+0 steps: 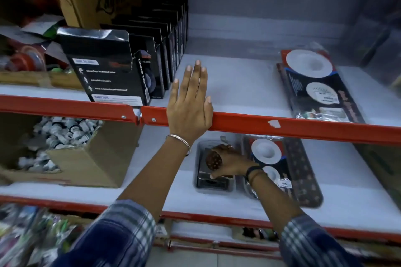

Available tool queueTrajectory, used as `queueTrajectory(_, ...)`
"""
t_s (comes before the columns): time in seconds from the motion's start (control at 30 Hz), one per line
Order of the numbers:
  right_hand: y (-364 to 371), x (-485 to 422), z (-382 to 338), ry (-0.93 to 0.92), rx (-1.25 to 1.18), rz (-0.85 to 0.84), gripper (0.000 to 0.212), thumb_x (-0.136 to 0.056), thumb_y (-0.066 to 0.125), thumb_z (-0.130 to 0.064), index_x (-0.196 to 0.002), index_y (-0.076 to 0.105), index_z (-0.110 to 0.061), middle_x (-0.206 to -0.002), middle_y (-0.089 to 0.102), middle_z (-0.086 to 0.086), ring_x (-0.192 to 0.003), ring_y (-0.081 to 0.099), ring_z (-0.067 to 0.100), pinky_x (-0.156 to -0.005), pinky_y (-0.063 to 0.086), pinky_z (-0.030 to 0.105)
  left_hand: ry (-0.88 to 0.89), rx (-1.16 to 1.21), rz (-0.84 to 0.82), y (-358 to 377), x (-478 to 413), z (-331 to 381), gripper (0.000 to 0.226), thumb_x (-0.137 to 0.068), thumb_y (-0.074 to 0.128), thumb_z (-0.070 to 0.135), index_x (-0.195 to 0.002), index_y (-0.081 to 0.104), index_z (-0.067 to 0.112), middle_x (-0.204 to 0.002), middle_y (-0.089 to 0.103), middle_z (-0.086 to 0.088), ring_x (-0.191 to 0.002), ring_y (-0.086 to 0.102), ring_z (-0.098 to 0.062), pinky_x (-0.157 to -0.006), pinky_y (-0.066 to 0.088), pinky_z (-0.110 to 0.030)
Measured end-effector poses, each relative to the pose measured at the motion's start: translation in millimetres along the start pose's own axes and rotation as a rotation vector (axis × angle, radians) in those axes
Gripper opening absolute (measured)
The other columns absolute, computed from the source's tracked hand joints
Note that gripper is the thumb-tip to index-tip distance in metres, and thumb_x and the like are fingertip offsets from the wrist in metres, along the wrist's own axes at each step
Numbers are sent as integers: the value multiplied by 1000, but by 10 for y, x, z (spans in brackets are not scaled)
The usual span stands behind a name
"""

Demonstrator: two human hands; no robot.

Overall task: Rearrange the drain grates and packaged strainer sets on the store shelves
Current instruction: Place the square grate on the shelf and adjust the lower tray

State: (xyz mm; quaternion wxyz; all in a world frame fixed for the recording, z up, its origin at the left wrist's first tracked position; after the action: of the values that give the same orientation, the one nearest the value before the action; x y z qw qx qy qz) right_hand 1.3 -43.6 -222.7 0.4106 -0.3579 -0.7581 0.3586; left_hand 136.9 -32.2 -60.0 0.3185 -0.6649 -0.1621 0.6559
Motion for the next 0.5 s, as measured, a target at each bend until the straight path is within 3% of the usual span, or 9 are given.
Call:
queueTrajectory(0.2,475,-308,157,99,66,-83,101,-68,76,-39,-147,17,-19,-155,23,8,-142,22,30,-114,30,41,3,14,-2,0,2,-9,58,-90,28,30,-144,28,8,-152,35,-9,-142,30,-23,-116,24,-43)
queueTrajectory(0.3,577,-293,197,104,37,-55,94,-71,74,-36,-146,21,-15,-155,20,9,-142,21,30,-115,28,40,2,13,-3,1,-1,-13,58,-91,26,31,-145,27,9,-152,35,-7,-142,29,-22,-116,23,-43)
queueTrajectory(0.43,404,-60,118,69,-104,109,81,-76,69,-40,-143,30,-15,-152,31,7,-139,31,26,-112,31,34,5,9,-34,-21,-8,-9,58,-91,27,31,-145,27,11,-153,34,-5,-143,28,-22,-115,21,-43)
queueTrajectory(0.5,192,183,31,17,-249,222,69,-80,69,-36,-138,38,-18,-147,41,4,-133,41,18,-106,36,24,13,10,-58,-39,-17,-4,58,-90,27,31,-145,26,11,-153,34,-5,-143,28,-22,-115,18,-42)
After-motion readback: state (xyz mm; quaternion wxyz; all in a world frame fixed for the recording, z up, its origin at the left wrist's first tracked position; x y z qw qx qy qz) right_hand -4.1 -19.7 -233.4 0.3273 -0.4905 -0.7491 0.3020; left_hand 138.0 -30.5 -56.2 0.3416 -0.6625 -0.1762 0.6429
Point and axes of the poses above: each hand's wrist, its own x-axis away from the middle knuckle, its own y-axis out of the palm, z = x × y, the point moved 4 cm from there along -x, towards the middle knuckle
